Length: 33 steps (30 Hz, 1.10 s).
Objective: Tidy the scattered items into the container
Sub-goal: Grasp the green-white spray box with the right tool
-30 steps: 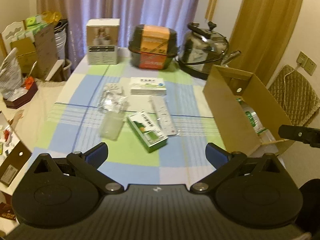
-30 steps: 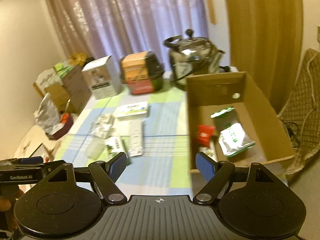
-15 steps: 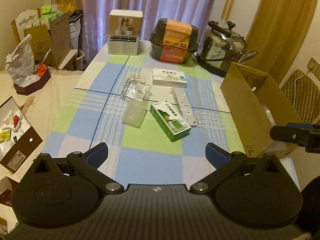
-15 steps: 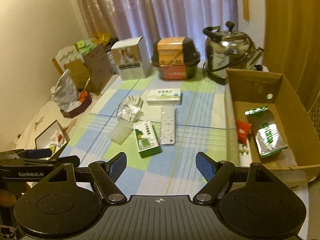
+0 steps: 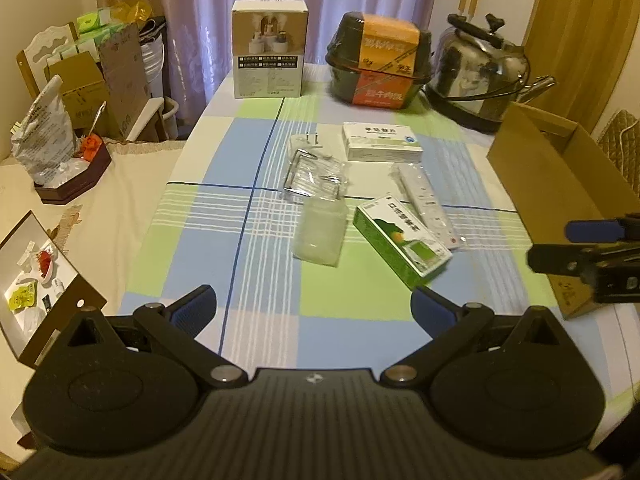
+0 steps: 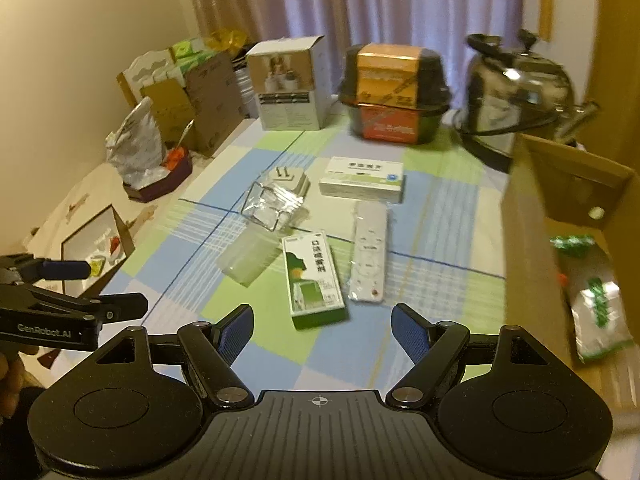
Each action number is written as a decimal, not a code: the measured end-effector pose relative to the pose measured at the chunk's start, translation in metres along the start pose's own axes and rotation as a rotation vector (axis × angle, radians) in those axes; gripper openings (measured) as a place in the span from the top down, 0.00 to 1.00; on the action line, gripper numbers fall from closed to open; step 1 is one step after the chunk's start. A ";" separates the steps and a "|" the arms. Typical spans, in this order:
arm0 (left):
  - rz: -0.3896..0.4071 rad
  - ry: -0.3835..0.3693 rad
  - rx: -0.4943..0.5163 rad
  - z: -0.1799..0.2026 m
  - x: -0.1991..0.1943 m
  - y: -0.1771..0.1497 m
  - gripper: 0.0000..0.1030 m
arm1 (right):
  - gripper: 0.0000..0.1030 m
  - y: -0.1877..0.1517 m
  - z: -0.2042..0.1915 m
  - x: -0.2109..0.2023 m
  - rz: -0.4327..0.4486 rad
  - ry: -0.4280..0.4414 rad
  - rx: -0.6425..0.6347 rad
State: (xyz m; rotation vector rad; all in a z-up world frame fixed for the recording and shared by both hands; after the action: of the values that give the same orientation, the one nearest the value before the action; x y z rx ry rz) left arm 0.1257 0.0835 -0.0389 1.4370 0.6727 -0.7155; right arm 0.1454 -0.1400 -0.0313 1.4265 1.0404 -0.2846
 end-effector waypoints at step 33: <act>-0.074 -0.013 0.135 -0.019 0.128 0.020 0.02 | 0.43 0.032 0.006 0.192 -0.225 0.050 -0.203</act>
State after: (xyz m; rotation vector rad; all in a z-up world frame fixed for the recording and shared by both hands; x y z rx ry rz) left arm 0.2213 0.0982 -0.1263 1.5352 0.6810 -0.8405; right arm 0.2783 -0.0608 -0.1500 1.1412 1.2368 -0.2978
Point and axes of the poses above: each gripper's, at about its wrist camera, not at the fingertips, and x roughly the way its jaws point, z to its right, y to its top, the point moved 1 cm from there along x, roughly the way its jaws point, and after that the axes turned 3 degrees about y, right-handed, at the moved point
